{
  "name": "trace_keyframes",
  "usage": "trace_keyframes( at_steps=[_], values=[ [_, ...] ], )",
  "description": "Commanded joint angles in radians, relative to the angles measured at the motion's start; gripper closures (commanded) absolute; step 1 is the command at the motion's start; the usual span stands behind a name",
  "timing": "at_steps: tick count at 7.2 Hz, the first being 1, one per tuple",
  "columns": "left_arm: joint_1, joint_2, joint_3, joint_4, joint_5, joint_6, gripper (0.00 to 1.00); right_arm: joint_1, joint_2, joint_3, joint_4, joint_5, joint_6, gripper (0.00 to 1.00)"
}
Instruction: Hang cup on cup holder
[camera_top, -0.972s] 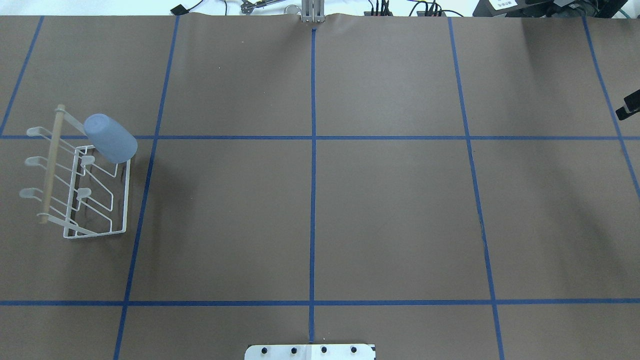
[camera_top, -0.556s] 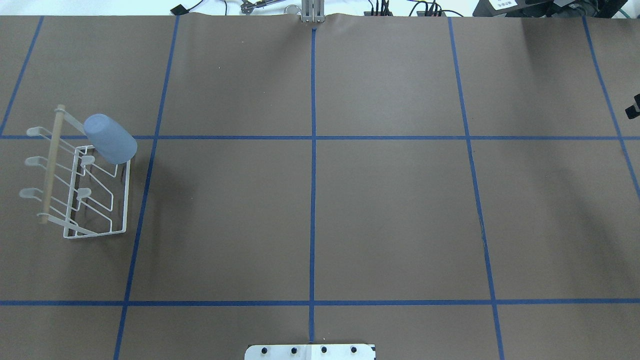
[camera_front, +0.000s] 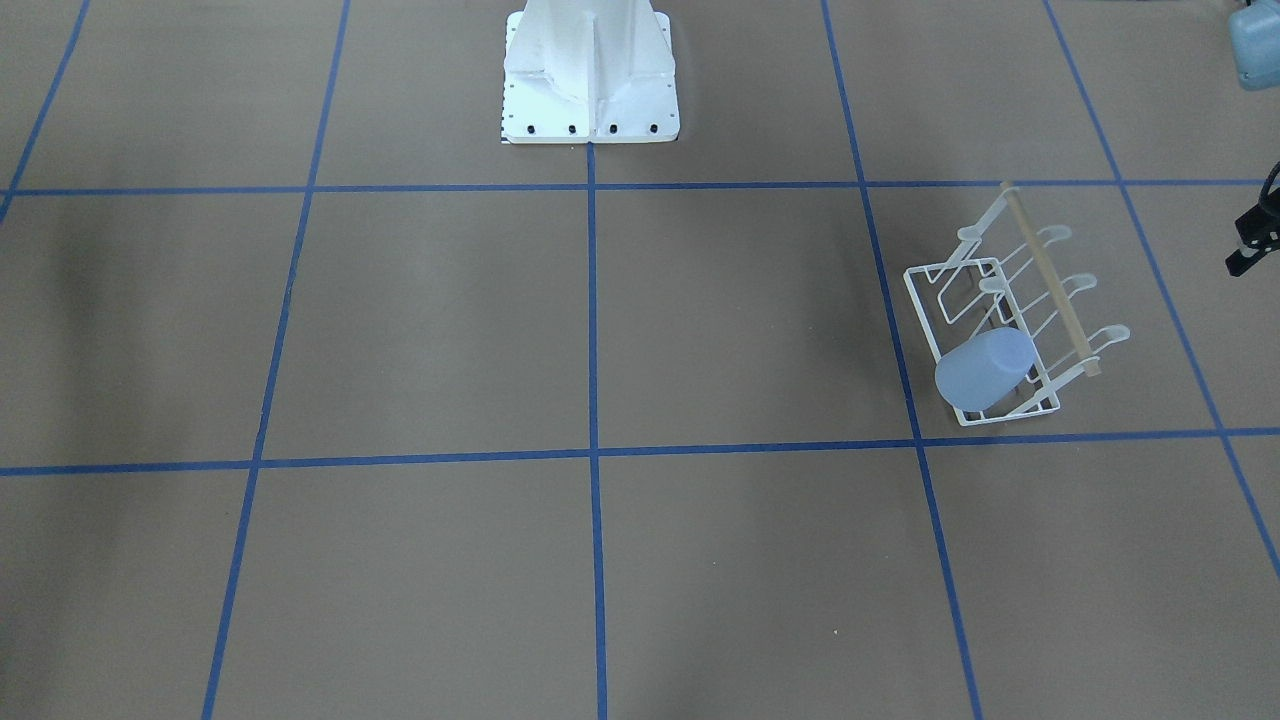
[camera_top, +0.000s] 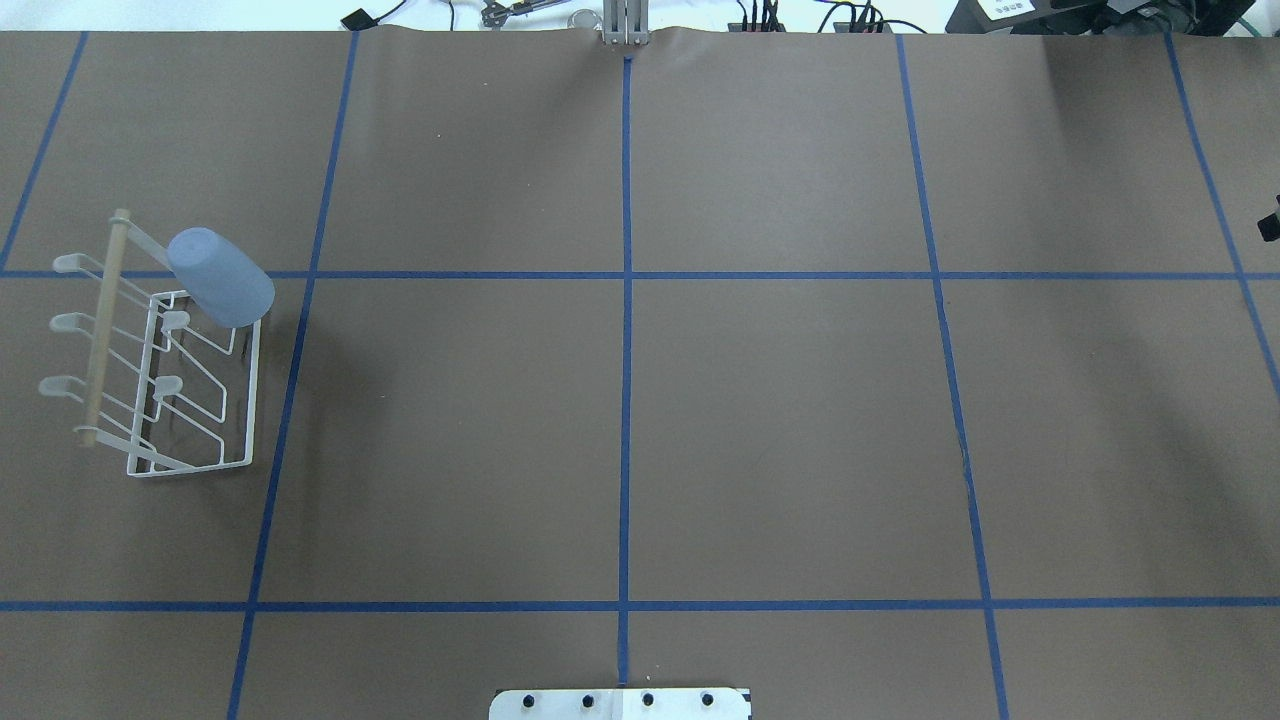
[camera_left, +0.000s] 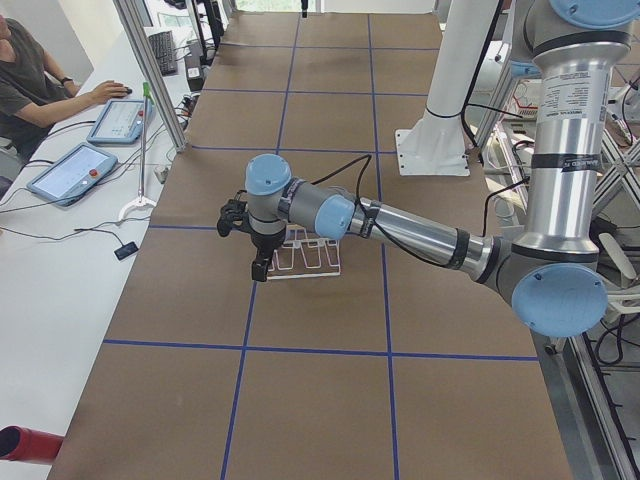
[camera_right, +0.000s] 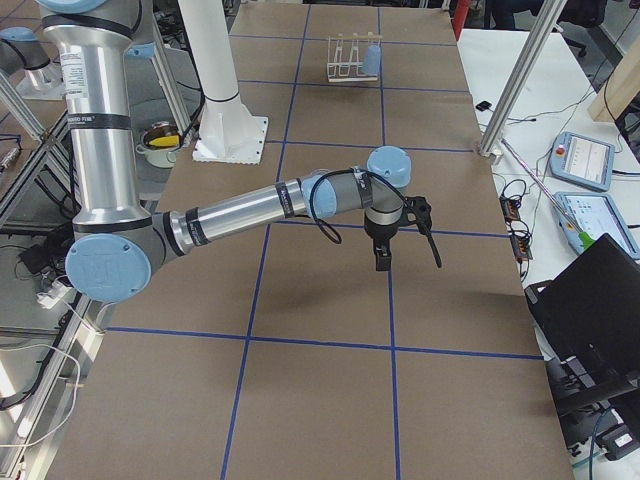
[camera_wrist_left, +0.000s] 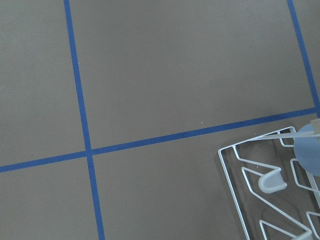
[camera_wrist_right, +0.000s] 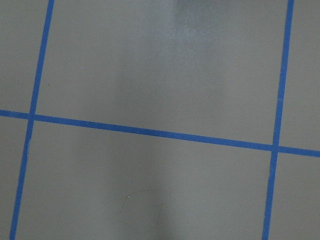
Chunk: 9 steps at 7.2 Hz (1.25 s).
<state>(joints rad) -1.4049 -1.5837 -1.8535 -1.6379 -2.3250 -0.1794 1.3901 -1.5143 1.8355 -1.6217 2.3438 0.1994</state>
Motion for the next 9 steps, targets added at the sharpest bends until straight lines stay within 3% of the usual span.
trace_keyframes(
  at_steps=[1,9],
  values=[
    [0.001,-0.002,0.003,0.000,-0.001,0.000,0.01,0.004,-0.029,0.001,0.000,-0.001,-0.002,0.00],
    [0.000,0.011,0.008,-0.002,0.001,-0.005,0.01,-0.003,-0.024,-0.001,-0.012,-0.011,-0.002,0.00]
  ],
)
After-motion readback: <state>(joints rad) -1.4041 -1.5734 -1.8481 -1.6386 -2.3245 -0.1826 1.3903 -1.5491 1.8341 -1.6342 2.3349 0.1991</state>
